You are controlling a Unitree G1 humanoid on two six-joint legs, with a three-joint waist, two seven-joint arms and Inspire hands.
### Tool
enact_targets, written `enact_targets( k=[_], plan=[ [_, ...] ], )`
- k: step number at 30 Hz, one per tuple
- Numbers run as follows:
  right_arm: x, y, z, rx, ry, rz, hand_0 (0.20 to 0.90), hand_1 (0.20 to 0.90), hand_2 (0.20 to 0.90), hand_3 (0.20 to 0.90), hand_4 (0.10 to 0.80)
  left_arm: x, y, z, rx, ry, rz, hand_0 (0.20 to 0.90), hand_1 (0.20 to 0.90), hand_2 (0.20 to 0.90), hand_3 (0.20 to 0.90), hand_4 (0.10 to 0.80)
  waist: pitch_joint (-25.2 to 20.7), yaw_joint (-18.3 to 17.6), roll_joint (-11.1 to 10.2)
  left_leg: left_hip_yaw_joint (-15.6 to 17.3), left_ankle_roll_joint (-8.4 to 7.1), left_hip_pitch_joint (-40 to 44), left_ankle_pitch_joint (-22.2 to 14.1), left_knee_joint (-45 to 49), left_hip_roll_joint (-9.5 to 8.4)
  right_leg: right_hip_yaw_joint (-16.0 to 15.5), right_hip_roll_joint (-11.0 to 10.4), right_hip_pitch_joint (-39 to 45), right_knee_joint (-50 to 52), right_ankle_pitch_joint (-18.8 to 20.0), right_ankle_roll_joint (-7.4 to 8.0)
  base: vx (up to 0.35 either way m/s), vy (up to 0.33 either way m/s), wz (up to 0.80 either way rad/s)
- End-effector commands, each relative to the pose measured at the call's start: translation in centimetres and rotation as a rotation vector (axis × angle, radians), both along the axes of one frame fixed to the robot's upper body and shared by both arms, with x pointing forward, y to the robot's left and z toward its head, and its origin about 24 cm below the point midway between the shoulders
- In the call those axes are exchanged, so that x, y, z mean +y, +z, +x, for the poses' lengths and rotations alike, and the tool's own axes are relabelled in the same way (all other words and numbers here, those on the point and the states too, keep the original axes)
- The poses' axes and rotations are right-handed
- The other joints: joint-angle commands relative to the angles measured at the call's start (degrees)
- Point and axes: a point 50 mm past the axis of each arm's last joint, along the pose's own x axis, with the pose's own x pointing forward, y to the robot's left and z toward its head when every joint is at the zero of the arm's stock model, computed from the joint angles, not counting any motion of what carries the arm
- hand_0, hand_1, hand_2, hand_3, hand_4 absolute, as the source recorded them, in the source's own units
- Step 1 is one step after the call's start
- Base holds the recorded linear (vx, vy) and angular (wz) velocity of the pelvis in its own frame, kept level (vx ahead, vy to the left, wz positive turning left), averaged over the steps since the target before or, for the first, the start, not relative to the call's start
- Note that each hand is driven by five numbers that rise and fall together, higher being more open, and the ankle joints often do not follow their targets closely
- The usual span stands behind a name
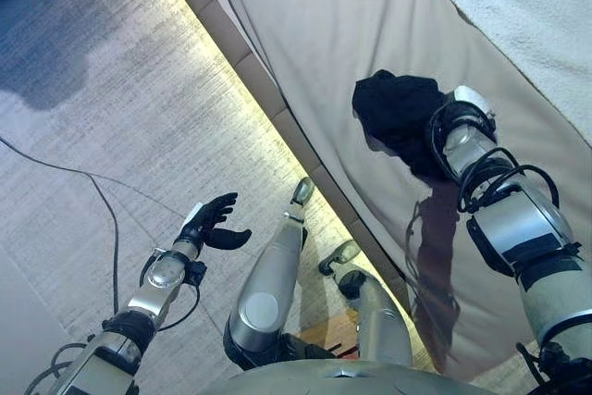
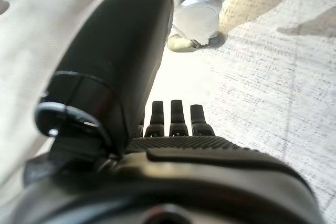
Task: Pick up the clothes from the bed and place them into the basket
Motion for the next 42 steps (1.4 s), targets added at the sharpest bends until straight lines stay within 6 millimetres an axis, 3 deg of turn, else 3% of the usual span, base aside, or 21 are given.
enact_targets(
  k=[1, 6, 7, 11, 14, 18, 20, 22, 23, 25, 37, 40, 42],
  plan=[
    [1.5, -1.6, -0.1, -0.027, 0.032, 0.1, 0.3, 0.3, 0.3, 0.2, 0.1, 0.9, 0.1, -0.8, -0.004, -0.028, 0.068, 0.9, 0.9, 0.9, 0.9, 0.8, -2.4, -0.3, -2.7, -1.9, 5.44, 0.9, 2.9, -1.1, 0.63, -0.3, 0.4, 3.8, -3.5, 9.0, 3.4, 0.005, -0.024, -0.16],
    [1.1, -1.6, -0.3, -0.164, -0.017, 0.315, 0.3, 0.3, 0.3, 0.2, 0.1, 1.7, -0.7, -1.6, 0.046, -0.008, 0.106, 0.9, 0.9, 0.9, 0.9, 0.8, -4.4, -1.2, -3.8, -0.9, 5.06, 5.3, 3.0, -4.8, 1.57, 0.7, 1.9, 7.9, -7.5, 9.1, 3.43, -0.004, -0.014, -0.11],
    [1.0, -1.5, -0.3, -0.196, -0.028, 0.383, 0.3, 0.3, 0.3, 0.2, 0.1, 1.8, -0.9, -1.9, 0.059, -0.007, 0.117, 0.9, 0.9, 0.9, 0.9, 0.8, -4.8, -1.4, -3.9, -0.3, 5.36, 5.5, 4.6, -5.5, 1.68, 0.1, 2.1, 8.5, -8.7, 10.3, 2.93, -0.053, 0.037, -0.14],
    [0.7, -1.9, -0.8, -0.337, -0.061, 0.665, 0.3, 0.3, 0.3, 0.2, 0.1, 2.2, -2.3, -3.3, 0.114, 0.021, 0.129, 0.9, 0.9, 0.9, 0.9, 0.8, -7.3, -3.2, -4.6, 1.4, 4.92, 10.2, 4.7, -9.3, 2.58, 2.0, 3.4, 12.1, -12.0, 9.9, 2.99, 0.008, 0.045, -0.15],
    [0.9, -3.0, -1.6, -0.463, -0.047, 0.92, 0.3, 0.3, 0.3, 0.2, 0.1, 2.2, -3.5, -4.9, 0.159, 0.042, 0.123, 0.9, 0.9, 0.9, 0.9, 0.8, -9.9, -5.4, -4.7, 2.9, 4.91, 13.6, 4.7, -11.4, 3.02, 3.4, 3.8, 14.0, -13.1, 9.6, 2.91, 0.027, 0.076, -0.07],
    [2.5, -4.4, -3.4, -0.571, 0.025, 1.094, 0.3, 0.3, 0.3, 0.2, 0.1, 1.4, -5.6, -7.5, 0.236, 0.077, 0.102, 0.9, 0.9, 0.9, 0.9, 0.8, -14.1, -9.5, -4.4, 4.9, 4.99, 18.1, 4.8, -14.2, 3.35, 5.4, 3.8, 16.1, -15.1, 10.3, 2.71, 0.048, 0.104, -0.18],
    [3.2, -4.7, -4.2, -0.604, 0.048, 1.141, 0.3, 0.3, 0.3, 0.2, 0.1, 1.1, -6.1, -8.4, 0.257, 0.088, 0.089, 0.9, 0.9, 0.9, 0.9, 0.8, -15.1, -10.9, -4.2, 5.6, 4.96, 19.9, 4.6, -15.1, 3.38, 6.4, 3.7, 16.9, -15.6, 10.4, 2.7, 0.042, 0.09, -0.12],
    [4.0, -5.7, -6.0, -0.634, 0.089, 1.166, 0.3, 0.3, 0.3, 0.2, 0.1, 0.3, -6.9, -9.7, 0.289, 0.104, 0.068, 0.9, 0.9, 0.9, 0.9, 0.8, -17.1, -13.1, -3.6, 6.4, 5.11, 21.6, 4.9, -16.4, 3.4, 7.5, 3.6, 17.2, -16.6, 11.1, 2.77, 0.055, 0.142, -0.09],
    [4.0, -6.2, -8.0, -0.671, 0.121, 1.191, 0.3, 0.3, 0.3, 0.2, 0.1, -0.3, -7.6, -10.8, 0.316, 0.121, 0.048, 0.9, 0.9, 0.9, 0.9, 0.8, -18.8, -15.5, -2.9, 7.5, 5.26, 23.3, 4.5, -17.0, 3.39, 8.7, 3.5, 17.6, -17.5, 11.5, 2.83, 0.052, 0.131, -0.16],
    [4.0, -6.2, -9.6, -0.742, 0.145, 1.206, 0.3, 0.3, 0.3, 0.2, 0.1, -0.9, -8.1, -11.6, 0.339, 0.13, 0.032, 0.9, 0.9, 0.9, 0.9, 0.8, -20.3, -17.5, -2.1, 8.6, 5.46, 24.8, 4.2, -17.5, 3.29, 9.8, 3.4, 17.8, -18.5, 12.1, 2.98, 0.025, 0.102, -0.27],
    [3.0, -2.3, -13.8, -1.056, 0.199, 1.122, 0.3, 0.3, 0.3, 0.2, 0.1, -2.1, -9.1, -13.1, 0.398, 0.128, 0.013, 0.9, 0.9, 0.9, 0.9, 0.8, -24.2, -25.9, -0.6, 12.6, 5.22, 30.3, 3.1, -17.9, 5.03, 14.4, 4.1, 20.0, -19.4, 11.7, 2.71, -0.029, -0.011, -0.24],
    [2.0, -1.6, -14.9, -1.137, 0.164, 1.116, 0.3, 0.3, 0.3, 0.2, 0.1, -2.4, -9.1, -13.0, 0.401, 0.129, 0.001, 0.9, 0.9, 0.9, 0.9, 0.8, -24.2, -27.3, -0.5, 13.1, 4.72, 31.4, 3.0, -16.2, 5.81, 15.4, 4.5, 20.4, -18.8, 11.4, 2.13, -0.011, -0.034, -0.17],
    [1.3, -1.1, -15.5, -1.202, 0.14, 1.143, 0.3, 0.3, 0.3, 0.2, 0.1, -2.8, -9.1, -12.9, 0.401, 0.124, -0.004, 0.9, 0.9, 0.9, 0.9, 0.8, -23.9, -28.2, -1.2, 13.4, 4.28, 30.2, 1.3, -10.1, 6.38, 16.0, 4.2, 20.5, -18.4, 11.5, 1.48, -0.024, -0.026, -0.17]
  ],
)
